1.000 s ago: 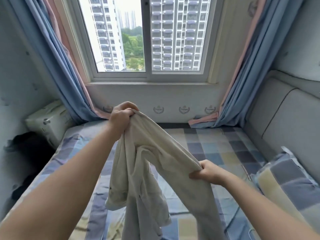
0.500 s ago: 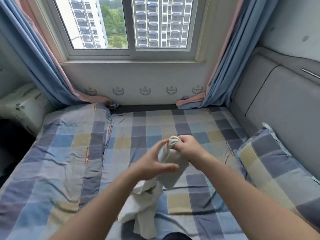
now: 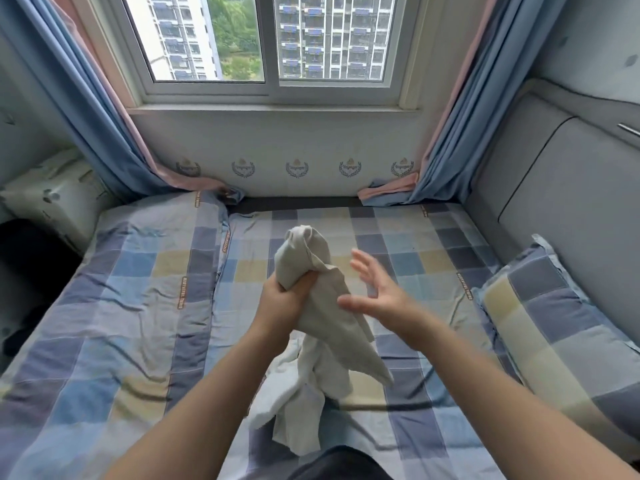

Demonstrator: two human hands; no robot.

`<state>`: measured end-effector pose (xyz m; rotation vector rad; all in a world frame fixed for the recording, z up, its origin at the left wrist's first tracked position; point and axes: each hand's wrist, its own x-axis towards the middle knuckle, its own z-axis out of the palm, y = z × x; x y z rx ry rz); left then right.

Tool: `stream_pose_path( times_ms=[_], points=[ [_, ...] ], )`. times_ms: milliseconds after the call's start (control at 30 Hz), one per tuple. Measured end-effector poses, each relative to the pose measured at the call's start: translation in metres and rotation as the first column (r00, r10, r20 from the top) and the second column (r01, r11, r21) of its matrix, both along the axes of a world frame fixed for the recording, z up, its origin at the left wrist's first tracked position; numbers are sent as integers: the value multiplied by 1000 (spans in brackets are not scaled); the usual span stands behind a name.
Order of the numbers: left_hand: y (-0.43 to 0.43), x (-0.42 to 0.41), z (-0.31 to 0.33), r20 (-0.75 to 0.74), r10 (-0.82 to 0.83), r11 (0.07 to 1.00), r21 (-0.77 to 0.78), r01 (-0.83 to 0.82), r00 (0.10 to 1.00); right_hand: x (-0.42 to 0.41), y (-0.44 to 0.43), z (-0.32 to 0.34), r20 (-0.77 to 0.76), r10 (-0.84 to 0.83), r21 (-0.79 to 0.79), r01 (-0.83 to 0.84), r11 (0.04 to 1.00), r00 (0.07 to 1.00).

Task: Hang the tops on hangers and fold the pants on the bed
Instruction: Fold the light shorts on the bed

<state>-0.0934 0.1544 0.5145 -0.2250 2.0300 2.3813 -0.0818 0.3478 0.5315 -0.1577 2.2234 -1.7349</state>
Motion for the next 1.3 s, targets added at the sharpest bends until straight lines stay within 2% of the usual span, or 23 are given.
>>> stream_pose_path(
  times_ms=[100, 167, 267, 333, 400, 500, 567, 667, 833, 933, 1000, 1100, 1200, 1300],
  points=[
    [5, -1, 13, 26, -43, 992, 122, 40, 999, 17, -13, -28, 153, 98, -116, -81, 990, 983],
    [9, -5, 22, 29, -59, 994, 98, 56, 998, 21, -21, -37, 199, 87, -128, -62, 990, 976],
    [5, -15, 31, 52, -6, 1000, 13, 6, 999, 17, -25, -38, 187, 8, 19, -12, 1000, 982],
    [-2, -20, 31, 108, 5, 1000, 28, -8, 994, 14, -26, -35, 100, -40, 31, 37, 999, 994],
    [-7, -18, 26, 139, -61, 996, 75, 51, 988, 11, -25, -27, 51, -104, -103, 109, 989, 993],
    [1, 3, 12, 191, -268, 963, 45, 264, 944, 5, -24, -5, 48, -207, -223, 212, 951, 977],
    [11, 22, -9, 204, -394, 916, 12, 400, 896, -4, -22, 11, 93, -291, -257, 306, 917, 952],
    [22, 49, -37, 241, -471, 857, -102, 505, 848, -20, -13, 39, 222, -390, -292, 443, 848, 894],
    [28, 59, -51, 212, -467, 788, -341, 513, 859, -43, -3, 62, 349, -389, -427, 514, 744, 853],
    [26, 55, -47, 160, -394, 865, -268, 424, 905, -53, 3, 53, 433, -341, -500, 537, 679, 834],
    [22, 51, -39, 136, -272, 935, -198, 295, 953, -50, 8, 40, 441, -295, -427, 487, 761, 848],
    [12, 38, -26, 112, -87, 983, -149, 104, 990, -25, 13, 13, 405, -189, -225, 297, 928, 895],
    [9, 28, -10, 106, -31, 998, -56, 37, 994, 14, 10, -15, 312, -59, -207, 128, 970, 948],
    [12, 22, -5, 106, -9, 1000, -24, 12, 994, 57, -3, -47, 206, -25, -67, 40, 997, 978]
  ],
)
